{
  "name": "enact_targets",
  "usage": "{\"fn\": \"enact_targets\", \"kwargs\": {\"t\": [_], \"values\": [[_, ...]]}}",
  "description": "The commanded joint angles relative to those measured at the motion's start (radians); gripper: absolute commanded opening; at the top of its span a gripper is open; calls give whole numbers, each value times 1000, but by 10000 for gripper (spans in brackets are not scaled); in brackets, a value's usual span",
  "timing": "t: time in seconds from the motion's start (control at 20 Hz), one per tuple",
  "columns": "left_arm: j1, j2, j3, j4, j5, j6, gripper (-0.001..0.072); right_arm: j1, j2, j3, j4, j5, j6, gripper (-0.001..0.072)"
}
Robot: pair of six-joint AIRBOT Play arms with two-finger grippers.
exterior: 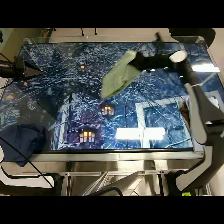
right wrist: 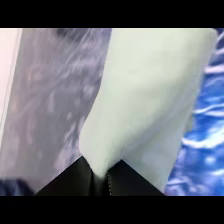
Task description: Fold the shirts.
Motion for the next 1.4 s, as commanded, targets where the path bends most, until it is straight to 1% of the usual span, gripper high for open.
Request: {"fn": "enact_targets", "kwargs": {"t": [0.0,0.1,0.15,0.25,0.35,0.5,0.6,0.65,0.7,0.9,1.05,1.15,1.2,1.25,1.3,1.35], "values": [[1,1,0,0,-6,0,13,-204,187,7,-274,144,232,13],[1,1,0,0,-6,0,14,-331,275,6,-414,280,333,13],[1,1,0,0,-6,0,14,-397,317,6,-480,358,368,13],[1,1,0,0,-9,0,14,-515,386,5,-563,504,381,13],[1,1,0,0,-14,0,14,-606,442,-4,-613,626,382,14],[1,1,0,0,-26,0,14,-671,536,-126,-803,739,381,14],[1,1,0,0,-48,0,14,-699,608,-294,-909,741,389,14],[1,1,0,0,-60,0,14,-717,650,-402,-948,731,422,14],[1,1,0,0,-71,1,14,-738,693,-515,-962,706,447,14],[1,1,0,0,-80,9,14,-822,781,-853,-958,544,449,14],[1,1,0,0,-80,9,14,-877,776,-996,-957,476,449,15],[1,1,0,0,-74,10,14,-890,764,-1016,-958,452,449,30],[1,1,0,0,-71,9,14,-890,764,-1015,-964,454,440,217],[1,1,0,0,-72,9,14,-890,766,-1008,-963,470,425,634],[1,1,0,-1,-71,9,14,-889,766,-990,-957,494,404,703],[1,1,0,-1,-70,9,14,-889,766,-961,-955,527,404,703]]}}
